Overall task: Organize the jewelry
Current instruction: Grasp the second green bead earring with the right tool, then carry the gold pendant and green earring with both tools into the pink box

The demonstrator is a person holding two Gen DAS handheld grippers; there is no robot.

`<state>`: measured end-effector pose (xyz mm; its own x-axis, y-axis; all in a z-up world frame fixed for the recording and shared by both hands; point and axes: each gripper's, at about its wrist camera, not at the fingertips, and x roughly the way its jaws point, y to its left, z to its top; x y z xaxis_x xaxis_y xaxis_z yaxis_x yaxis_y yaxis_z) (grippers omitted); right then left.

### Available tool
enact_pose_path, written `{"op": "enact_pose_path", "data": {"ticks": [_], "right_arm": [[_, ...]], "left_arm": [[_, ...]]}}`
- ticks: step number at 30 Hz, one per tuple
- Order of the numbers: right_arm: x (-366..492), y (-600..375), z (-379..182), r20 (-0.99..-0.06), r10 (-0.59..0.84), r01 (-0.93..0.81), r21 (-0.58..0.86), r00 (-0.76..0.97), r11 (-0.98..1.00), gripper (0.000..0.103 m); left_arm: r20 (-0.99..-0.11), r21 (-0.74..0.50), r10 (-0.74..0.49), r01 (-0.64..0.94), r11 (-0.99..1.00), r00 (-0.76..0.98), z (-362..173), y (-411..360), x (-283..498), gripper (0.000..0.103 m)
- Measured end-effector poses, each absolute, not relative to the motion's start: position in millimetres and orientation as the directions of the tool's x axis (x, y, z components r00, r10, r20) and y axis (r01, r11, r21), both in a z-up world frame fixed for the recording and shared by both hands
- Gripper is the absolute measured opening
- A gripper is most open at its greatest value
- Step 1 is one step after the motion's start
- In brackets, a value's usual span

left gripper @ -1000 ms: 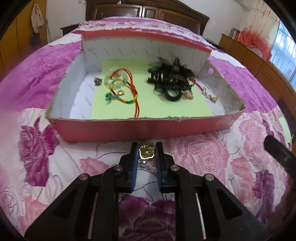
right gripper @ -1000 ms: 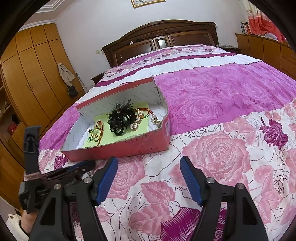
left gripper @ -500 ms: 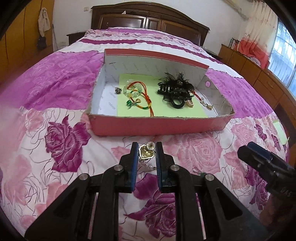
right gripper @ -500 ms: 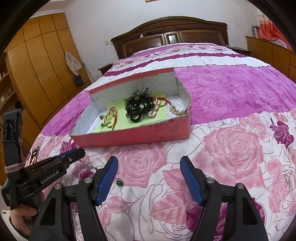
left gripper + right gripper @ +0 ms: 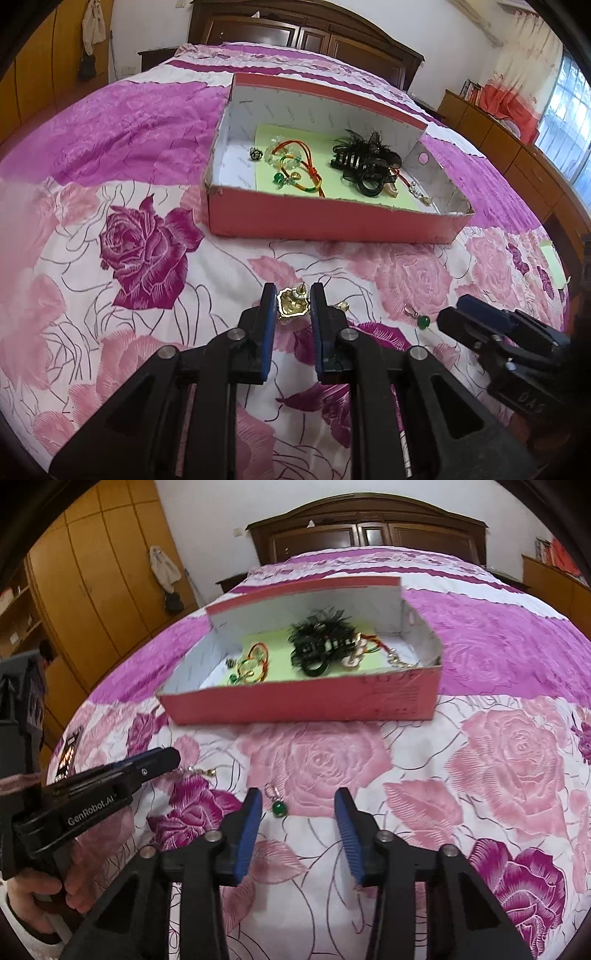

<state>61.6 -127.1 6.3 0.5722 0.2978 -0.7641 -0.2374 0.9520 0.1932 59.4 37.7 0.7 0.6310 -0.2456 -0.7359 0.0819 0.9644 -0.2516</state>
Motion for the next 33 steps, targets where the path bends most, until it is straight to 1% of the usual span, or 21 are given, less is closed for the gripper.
{"op": "enact_pose_path", "data": {"ticks": [3, 10, 13, 15, 18, 20, 24, 33], "right_arm": [[64.0, -122.0, 0.5, -0.779, 0.293, -0.248, 0.181, 0.554, 0.952, 0.036], [69.7, -116.1, -11.3, -0.802, 0.276, -0.253, 0.161, 0.530, 0.954, 0.035], [71.6, -115.6, -13.8, -0.805, 0.273, -0.252, 0.159, 0.526, 0.955, 0.031], [72.1, -115.6, -15.2, -0.806, 0.271, -0.252, 0.157, 0.526, 0.955, 0.023], [72.6, -116.2, -17.0, -0.804, 0.278, -0.253, 0.164, 0.526, 0.953, 0.015], [73.3, -117.3, -18.1, -0.800, 0.295, -0.259, 0.181, 0.523, 0.949, 0.012], [73.3, -124.5, -17.9, -0.784, 0.331, -0.252, 0.229, 0.524, 0.940, 0.012], [65.1, -135.2, -4.2, -0.735, 0.364, -0.251, 0.265, 0.573, 0.931, 0.012]], "left_arm": [[-0.735, -0.265, -0.256, 0.082, 0.961, 0.628, -2.3, 39.4, 58.6, 0.010], [-0.733, -0.295, -0.276, 0.076, 0.952, 0.621, -7.7, 44.4, 57.3, 0.010], [-0.734, -0.302, -0.279, 0.070, 0.951, 0.619, -9.0, 45.5, 57.4, 0.010], [-0.736, -0.300, -0.277, 0.069, 0.952, 0.618, -9.6, 45.2, 57.5, 0.010], [-0.741, -0.291, -0.270, 0.067, 0.954, 0.615, -11.1, 44.0, 58.0, 0.010], [-0.744, -0.288, -0.266, 0.064, 0.955, 0.613, -11.8, 43.6, 58.8, 0.010], [-0.745, -0.283, -0.258, 0.059, 0.957, 0.615, -13.2, 43.0, 59.7, 0.010], [-0.730, -0.275, -0.242, 0.049, 0.960, 0.639, -5.5, 44.2, 53.8, 0.010]]}}
